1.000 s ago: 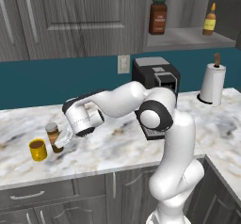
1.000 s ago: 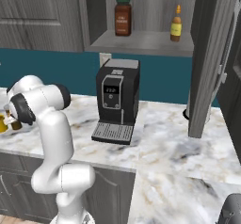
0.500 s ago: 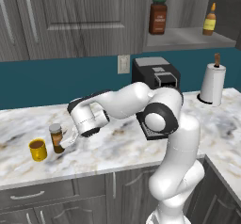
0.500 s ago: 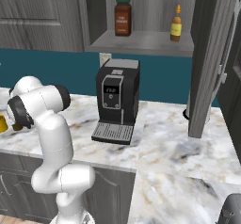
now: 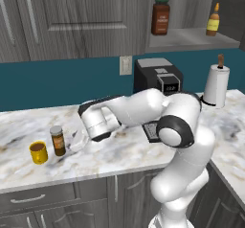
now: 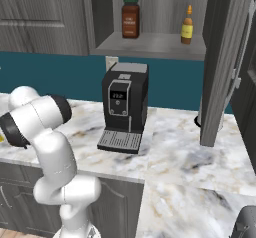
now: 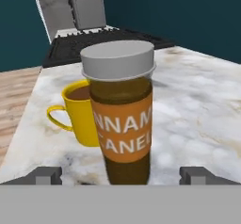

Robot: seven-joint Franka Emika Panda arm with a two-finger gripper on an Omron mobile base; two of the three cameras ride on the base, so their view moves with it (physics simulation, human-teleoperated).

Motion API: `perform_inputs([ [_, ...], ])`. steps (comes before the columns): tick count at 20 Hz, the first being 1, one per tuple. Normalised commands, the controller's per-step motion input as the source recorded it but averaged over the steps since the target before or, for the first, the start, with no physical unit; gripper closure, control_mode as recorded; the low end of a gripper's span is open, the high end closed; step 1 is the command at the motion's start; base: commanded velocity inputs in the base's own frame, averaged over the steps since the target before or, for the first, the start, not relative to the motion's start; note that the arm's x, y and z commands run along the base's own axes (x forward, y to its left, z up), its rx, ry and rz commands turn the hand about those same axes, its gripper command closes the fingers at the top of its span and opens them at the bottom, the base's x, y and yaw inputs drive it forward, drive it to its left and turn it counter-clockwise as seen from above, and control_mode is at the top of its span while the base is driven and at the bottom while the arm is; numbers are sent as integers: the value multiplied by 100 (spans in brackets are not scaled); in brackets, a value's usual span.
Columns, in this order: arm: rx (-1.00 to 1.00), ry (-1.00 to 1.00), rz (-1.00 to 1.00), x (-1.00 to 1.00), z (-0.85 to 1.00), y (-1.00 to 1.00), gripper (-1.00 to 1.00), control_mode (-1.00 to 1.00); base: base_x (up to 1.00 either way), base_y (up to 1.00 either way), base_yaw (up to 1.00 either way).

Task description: Pick the cinnamon and honey bottle from the cabinet and place them next to the mug.

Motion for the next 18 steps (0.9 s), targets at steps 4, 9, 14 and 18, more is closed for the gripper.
perform_inputs([
  [4, 2, -1, -8, -13, 62, -66, -100, -100, 0, 0, 0],
  [9, 4, 1, -9, -5, 91, -66, -100, -100, 0, 0, 0],
  [14, 4, 9, -8, 0, 100, -41, -100, -100, 0, 0, 0],
  [18, 4, 19, -7, -6, 100, -31, -100, -100, 0, 0, 0],
])
